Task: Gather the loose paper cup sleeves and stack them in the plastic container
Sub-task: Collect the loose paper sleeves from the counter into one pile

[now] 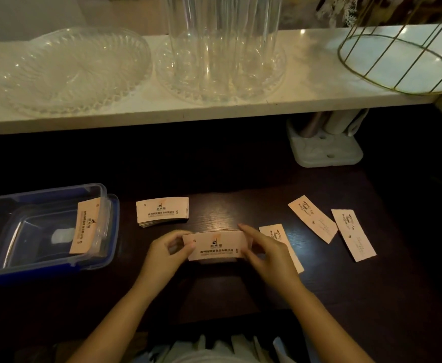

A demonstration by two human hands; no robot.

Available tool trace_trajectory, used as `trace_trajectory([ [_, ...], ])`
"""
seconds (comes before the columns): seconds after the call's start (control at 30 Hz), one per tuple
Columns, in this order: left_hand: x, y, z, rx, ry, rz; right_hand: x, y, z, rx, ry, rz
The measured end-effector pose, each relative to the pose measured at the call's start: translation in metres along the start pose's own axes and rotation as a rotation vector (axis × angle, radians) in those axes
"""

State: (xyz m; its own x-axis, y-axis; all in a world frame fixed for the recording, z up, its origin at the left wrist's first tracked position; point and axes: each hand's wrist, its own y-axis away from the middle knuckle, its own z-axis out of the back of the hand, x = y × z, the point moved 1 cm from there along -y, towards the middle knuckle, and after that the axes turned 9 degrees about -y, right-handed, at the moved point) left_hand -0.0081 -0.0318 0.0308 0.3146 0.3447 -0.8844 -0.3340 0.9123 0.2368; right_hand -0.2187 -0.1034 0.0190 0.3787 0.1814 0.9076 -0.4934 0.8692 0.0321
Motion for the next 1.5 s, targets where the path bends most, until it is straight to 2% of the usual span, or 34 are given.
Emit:
trace_trajectory([
  [0.13,0.009,0.005,-0.008,0.060,0.353,0.270,-0.007,0.004,0.001,-0.043,-0.167,-0.127],
  [0.23,0.014,0.006,-0.014,0.133,0.328,0.328,-0.014,0.005,0.002,-0.017,-0.360,-0.237],
  [0.3,0.016,0.006,-0.017,0.094,0.330,0.349,-0.019,0.005,0.006,-0.046,-0.386,-0.262],
  [0.33,0.018,0.006,-0.018,0.055,0.351,0.365,-0.023,0.005,0.012,-0.113,-0.330,-0.264],
  [0.4,0.021,0.005,-0.017,-0.016,0.390,0.390,-0.037,0.007,0.030,-0.242,-0.022,-0.244],
  [0.47,0.023,0.005,-0.014,-0.048,0.394,0.397,-0.051,0.015,0.043,-0.150,0.412,-0.232],
  [0.53,0.024,0.005,-0.013,-0.071,0.390,0.387,-0.060,0.025,0.043,0.008,0.670,-0.278],
  [0.6,0.022,0.005,-0.015,-0.096,0.399,0.383,-0.066,0.032,0.038,0.056,0.732,-0.306],
  [0.73,0.017,0.005,-0.023,-0.120,0.384,0.380,-0.062,0.032,0.031,0.021,0.747,-0.240],
  [0.9,0.010,0.005,-0.029,-0.145,0.401,0.380,-0.051,0.030,0.051,-0.101,0.479,-0.188],
  [1.07,0.009,0.008,-0.029,-0.136,0.383,0.379,-0.050,0.031,0.054,-0.102,0.527,-0.125],
  [1.13,0.009,0.010,-0.028,-0.141,0.382,0.372,-0.051,0.033,0.055,-0.170,0.472,-0.167],
  [1.2,0.009,0.010,-0.026,-0.153,0.383,0.368,-0.049,0.034,0.060,-0.310,0.296,-0.255],
  [1.27,0.009,0.011,-0.025,-0.162,0.380,0.364,-0.043,0.032,0.067,-0.383,0.007,-0.354],
  [1.37,0.005,0.010,-0.028,-0.145,0.345,0.338,-0.024,0.025,0.072,-0.270,-0.439,-0.447],
  [1.5,-0.006,0.010,-0.036,-0.069,0.315,0.286,-0.005,0.016,0.068,-0.143,-0.578,-0.435],
])
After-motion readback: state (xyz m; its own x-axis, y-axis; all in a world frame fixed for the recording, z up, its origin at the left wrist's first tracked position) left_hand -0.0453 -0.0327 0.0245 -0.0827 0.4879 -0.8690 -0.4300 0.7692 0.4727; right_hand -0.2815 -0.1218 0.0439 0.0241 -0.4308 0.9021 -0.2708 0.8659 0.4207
